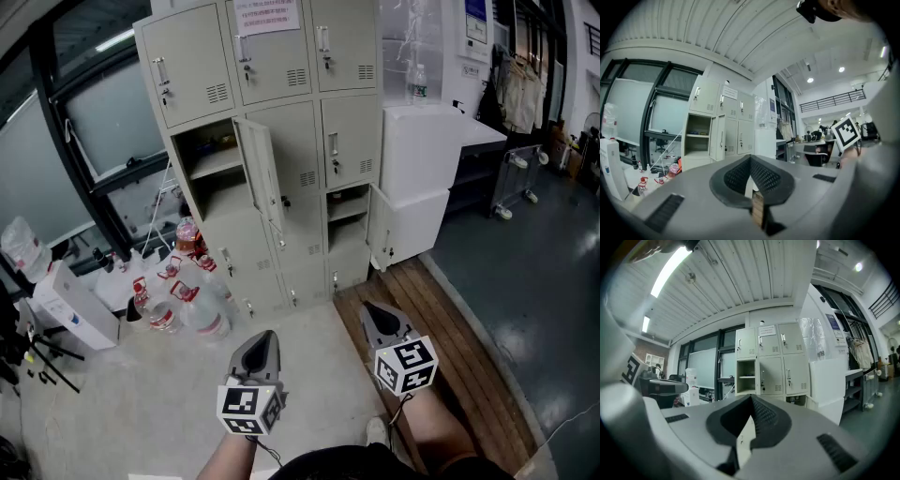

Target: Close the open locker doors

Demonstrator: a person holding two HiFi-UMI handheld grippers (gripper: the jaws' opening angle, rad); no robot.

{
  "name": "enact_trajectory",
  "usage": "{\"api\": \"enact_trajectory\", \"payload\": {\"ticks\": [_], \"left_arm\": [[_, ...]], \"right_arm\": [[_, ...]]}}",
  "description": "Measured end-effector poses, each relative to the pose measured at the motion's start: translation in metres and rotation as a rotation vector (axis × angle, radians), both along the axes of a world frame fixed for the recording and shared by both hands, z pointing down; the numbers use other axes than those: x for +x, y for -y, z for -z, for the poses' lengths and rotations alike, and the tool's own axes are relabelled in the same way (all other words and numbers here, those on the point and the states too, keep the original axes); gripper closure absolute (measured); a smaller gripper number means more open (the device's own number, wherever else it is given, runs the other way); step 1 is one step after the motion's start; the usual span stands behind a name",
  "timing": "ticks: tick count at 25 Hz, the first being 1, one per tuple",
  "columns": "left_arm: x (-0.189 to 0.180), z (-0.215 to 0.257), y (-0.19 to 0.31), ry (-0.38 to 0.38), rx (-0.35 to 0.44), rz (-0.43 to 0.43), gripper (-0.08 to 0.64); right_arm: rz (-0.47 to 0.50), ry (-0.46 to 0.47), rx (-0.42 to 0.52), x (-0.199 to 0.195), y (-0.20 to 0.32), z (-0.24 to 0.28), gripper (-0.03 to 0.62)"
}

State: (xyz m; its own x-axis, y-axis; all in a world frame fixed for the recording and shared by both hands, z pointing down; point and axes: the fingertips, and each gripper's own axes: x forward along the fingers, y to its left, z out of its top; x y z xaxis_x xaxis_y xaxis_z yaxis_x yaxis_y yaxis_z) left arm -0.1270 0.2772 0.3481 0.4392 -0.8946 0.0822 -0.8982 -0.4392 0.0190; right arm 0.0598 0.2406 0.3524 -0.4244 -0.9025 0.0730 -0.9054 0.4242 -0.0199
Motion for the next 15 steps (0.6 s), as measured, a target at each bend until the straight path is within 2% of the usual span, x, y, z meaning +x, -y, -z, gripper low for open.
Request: {"api": "enact_trajectory", "payload": {"ticks": [8, 15], "left_arm": [[-0.002, 0.003, -0.006, -0.01, 0.003, -0.004, 0.558], [-0.013, 0.005, -0.011, -0.025, 0.015, -0.006, 0.557]], "right_arm": [[0.004, 0.005, 0.012, -0.004, -0.005, 0.002, 0.592], [0.017, -0.027, 0.029, -0.021, -0.011, 0.009, 0.592]]}}
